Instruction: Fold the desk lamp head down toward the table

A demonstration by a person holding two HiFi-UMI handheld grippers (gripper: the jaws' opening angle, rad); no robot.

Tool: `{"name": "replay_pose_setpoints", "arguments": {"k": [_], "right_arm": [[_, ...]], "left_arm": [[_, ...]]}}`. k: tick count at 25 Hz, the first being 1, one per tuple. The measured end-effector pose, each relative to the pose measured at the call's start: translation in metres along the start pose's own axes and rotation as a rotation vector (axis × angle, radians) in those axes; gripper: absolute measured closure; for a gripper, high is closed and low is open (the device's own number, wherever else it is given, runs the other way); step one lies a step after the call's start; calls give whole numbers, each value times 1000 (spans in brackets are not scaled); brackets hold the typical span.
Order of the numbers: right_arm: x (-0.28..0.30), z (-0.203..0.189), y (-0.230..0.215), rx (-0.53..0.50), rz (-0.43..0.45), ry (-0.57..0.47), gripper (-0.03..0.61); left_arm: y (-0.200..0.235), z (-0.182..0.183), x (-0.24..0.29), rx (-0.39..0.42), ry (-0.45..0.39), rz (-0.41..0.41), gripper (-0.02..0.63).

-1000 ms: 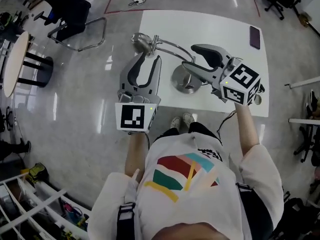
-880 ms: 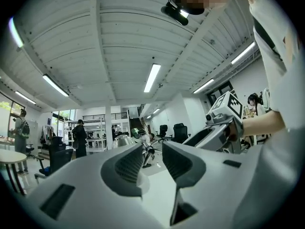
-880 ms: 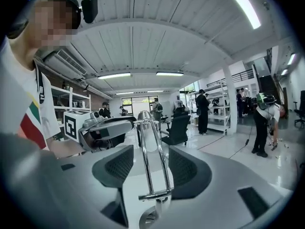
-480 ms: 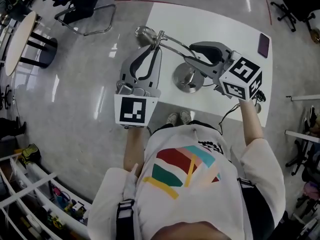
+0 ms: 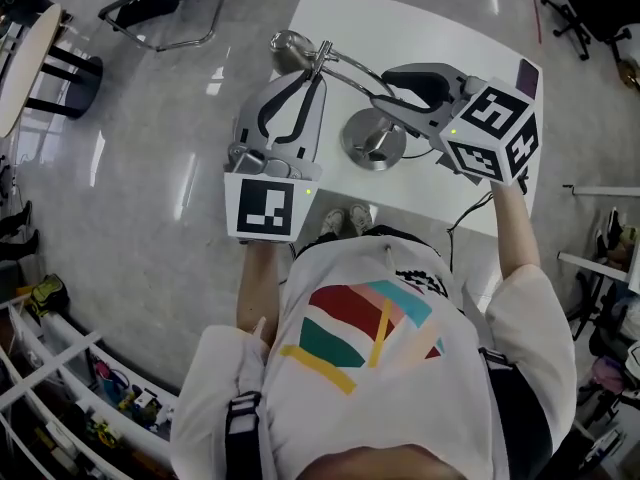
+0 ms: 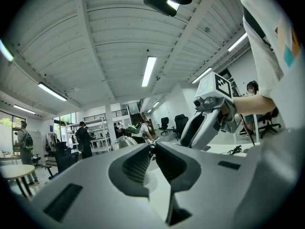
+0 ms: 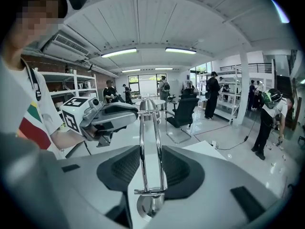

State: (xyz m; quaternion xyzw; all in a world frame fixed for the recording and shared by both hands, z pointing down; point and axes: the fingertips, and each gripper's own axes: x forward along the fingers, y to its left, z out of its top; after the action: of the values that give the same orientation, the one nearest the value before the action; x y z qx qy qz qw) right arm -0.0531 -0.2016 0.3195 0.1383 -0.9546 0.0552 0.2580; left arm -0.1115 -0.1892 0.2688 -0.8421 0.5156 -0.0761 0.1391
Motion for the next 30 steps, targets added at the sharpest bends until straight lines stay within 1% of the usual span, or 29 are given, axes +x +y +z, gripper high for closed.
{"name": "replay_pose_setpoints", "arguments": {"k": [5, 8, 9, 13, 17, 20, 23, 25, 27, 30], "right_arm": [[17, 1, -2, -38, 13, 147, 426], [22, -1, -3, -60, 26, 245, 426], [26, -2, -2, -65, 32, 282, 426], [49, -14, -1, -104, 55, 469, 426], [70, -27, -3, -151, 63, 634, 426], [82, -43, -5, -165, 66, 753, 426], [85, -57, -8, -144, 96, 869, 426], [86, -63, -9, -120, 123, 925, 426], [88, -71, -10, -95, 145, 959, 426], [92, -79, -9, -47, 172, 981, 425]], "left_arm": [[11, -19, 0, -44, 8, -2, 529], [14, -30, 0, -89, 14, 8, 530], [15, -38, -1, -104, 33, 13, 531], [16, -89, -5, -168, 167, 9, 531], [9, -134, -3, -220, 262, -7, 529], [-4, -164, 0, -281, 299, -33, 529], [-11, -175, 3, -312, 314, -41, 528], [-16, -180, 6, -302, 333, -50, 528], [-24, -189, 8, -287, 356, -64, 528], [-34, -199, 8, -286, 376, -81, 526]]}}
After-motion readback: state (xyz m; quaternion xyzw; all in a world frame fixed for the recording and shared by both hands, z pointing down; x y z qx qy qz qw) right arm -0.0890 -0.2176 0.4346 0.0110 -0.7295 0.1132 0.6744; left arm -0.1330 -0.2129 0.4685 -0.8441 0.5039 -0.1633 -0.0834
